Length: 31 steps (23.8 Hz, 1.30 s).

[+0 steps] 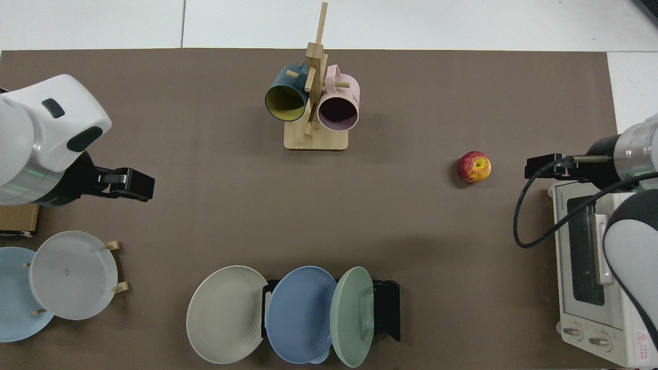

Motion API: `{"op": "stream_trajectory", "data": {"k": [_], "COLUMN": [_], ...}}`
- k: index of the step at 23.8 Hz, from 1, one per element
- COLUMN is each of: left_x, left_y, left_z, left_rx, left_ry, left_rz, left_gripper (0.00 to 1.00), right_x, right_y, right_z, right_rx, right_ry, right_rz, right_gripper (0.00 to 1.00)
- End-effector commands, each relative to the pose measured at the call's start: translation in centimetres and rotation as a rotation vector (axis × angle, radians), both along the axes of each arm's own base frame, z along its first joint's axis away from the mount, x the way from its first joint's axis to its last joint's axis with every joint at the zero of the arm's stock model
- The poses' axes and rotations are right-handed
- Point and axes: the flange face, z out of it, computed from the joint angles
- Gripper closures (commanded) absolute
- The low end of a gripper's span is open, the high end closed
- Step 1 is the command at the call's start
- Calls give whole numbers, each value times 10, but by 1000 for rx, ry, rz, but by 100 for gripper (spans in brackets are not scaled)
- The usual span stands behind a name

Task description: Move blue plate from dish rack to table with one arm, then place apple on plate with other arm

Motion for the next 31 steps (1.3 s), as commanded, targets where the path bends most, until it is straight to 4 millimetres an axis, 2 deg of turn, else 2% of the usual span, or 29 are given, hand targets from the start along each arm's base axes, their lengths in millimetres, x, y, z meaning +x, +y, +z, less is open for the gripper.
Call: {"op": "stream_trajectory", "data": {"k": [1, 18, 26, 31], "left_x": [-9, -9, -33, -46], "left_y": [3, 7, 4, -4], "left_z": [2, -1, -16, -23], "left_rx": [5, 6, 22, -53], "left_ry": [-5, -7, 29, 57], "left_rz": [28, 37, 21, 9], "left_gripper": [0, 0, 0, 0], "right_x": [1, 1, 1, 1], "right_y": [-3, -3, -3, -3], "right_z": [0, 0, 0, 0], "right_rx": [18, 18, 18, 18], "right_ry": [-13, -13, -13, -13], "right_rz": [4, 4, 4, 4], "right_gripper": [0, 0, 0, 0]}}
